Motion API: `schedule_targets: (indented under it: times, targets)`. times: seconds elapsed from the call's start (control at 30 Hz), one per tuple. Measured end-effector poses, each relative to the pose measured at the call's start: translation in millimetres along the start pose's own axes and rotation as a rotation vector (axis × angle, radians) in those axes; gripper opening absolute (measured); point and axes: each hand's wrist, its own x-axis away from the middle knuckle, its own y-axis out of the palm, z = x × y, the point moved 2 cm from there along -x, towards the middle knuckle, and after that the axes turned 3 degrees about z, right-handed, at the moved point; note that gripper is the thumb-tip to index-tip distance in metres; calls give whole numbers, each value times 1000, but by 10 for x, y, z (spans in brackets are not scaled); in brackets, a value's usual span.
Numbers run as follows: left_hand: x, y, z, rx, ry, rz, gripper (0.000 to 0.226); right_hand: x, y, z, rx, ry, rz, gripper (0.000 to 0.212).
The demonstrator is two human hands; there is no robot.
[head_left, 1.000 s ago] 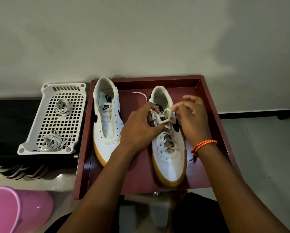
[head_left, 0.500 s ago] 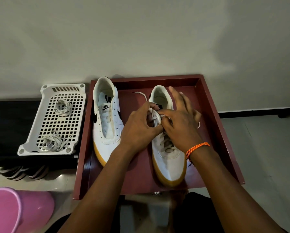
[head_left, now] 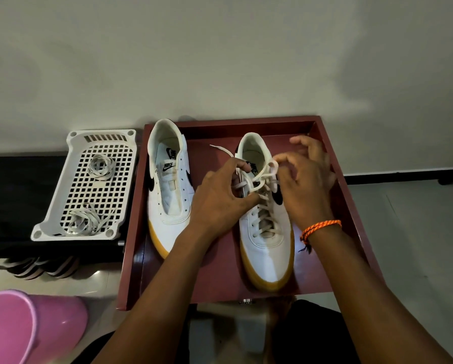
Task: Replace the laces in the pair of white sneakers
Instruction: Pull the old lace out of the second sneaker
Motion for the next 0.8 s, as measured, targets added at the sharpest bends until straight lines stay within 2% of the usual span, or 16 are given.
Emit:
schedule_targets:
  times: [0.1,0.17,0.27,0.5,0.63,0.73,0.8]
  targets:
    - [14,0,5,-32,-1,21,50,100,72,-127,75,-170,-91,34]
    - [22,-2,-3,-37,4,21,50,141,135,-152,163,-216,-142,29]
    - [27,2,-26,-21,-4,11,49,161,182,-120,223,-180,-197,16]
    - [18,0,-16,-15,-13,0,50,119,168,-61,154,-80,-307,10]
    - [30,-23,24,-66,-45,4,55,39,135,-11,-6,10,-237,15]
    - [35,-27,38,-68,-64,-10,60,-87,43,48,-179,144,-88,18]
    - [39,-26,42,-65,-67,-12,60,-93,-8,53,-159,148,11,18]
